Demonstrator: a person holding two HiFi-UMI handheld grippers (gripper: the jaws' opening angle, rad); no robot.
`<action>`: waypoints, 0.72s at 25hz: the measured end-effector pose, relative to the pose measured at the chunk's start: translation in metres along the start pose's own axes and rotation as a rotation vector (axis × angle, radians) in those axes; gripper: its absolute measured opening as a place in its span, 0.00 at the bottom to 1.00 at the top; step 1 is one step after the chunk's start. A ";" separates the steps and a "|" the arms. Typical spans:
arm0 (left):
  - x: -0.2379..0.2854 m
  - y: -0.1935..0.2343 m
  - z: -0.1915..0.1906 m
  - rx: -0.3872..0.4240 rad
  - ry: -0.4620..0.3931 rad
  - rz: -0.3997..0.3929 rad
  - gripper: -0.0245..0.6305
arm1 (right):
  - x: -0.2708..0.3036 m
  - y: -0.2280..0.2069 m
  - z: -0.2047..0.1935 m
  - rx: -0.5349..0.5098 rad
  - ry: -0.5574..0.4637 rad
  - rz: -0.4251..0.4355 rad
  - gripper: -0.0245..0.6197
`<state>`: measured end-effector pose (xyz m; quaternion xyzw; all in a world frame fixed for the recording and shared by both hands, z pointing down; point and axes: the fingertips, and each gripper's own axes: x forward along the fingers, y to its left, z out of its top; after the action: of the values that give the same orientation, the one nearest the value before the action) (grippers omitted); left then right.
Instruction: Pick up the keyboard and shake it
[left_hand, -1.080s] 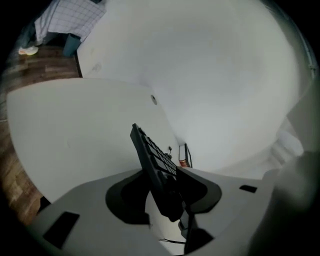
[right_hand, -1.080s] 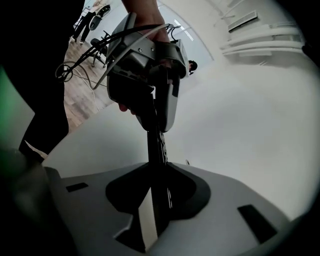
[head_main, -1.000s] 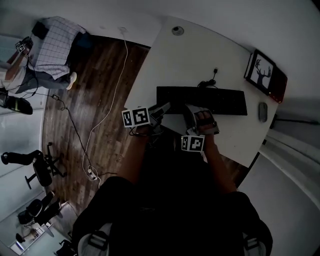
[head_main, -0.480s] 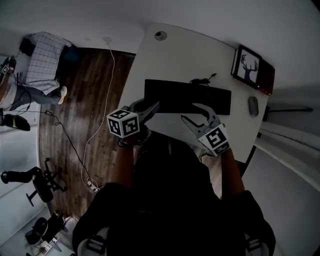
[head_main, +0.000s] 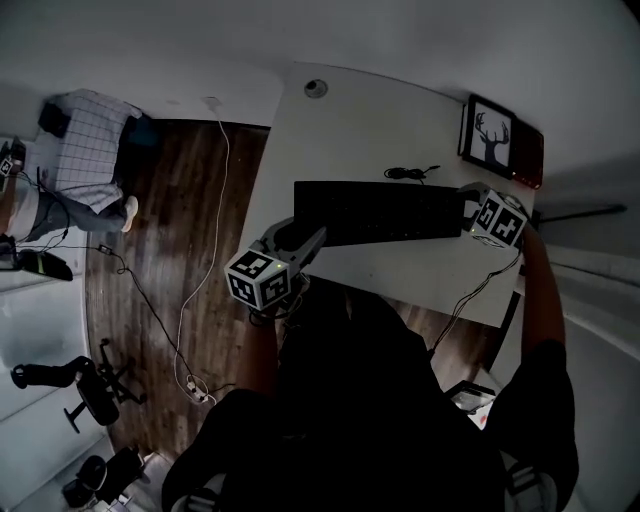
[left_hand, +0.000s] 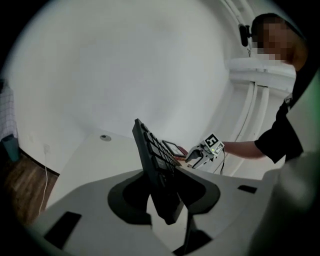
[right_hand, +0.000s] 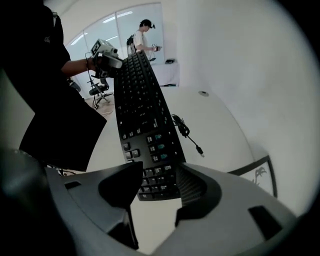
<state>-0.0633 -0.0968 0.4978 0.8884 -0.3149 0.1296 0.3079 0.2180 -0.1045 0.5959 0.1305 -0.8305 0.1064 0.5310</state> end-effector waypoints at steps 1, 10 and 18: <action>-0.001 -0.004 0.000 0.025 -0.005 -0.004 0.25 | 0.001 -0.004 -0.002 -0.021 0.023 0.010 0.38; -0.012 -0.026 -0.008 0.137 -0.004 -0.011 0.26 | 0.030 -0.011 0.012 -0.176 0.100 0.172 0.38; -0.025 -0.032 -0.017 0.231 0.004 -0.018 0.27 | 0.022 0.013 0.009 -0.100 0.163 0.491 0.38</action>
<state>-0.0623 -0.0543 0.4855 0.9205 -0.2890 0.1641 0.2052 0.1971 -0.0971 0.6113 -0.1102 -0.7959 0.2008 0.5605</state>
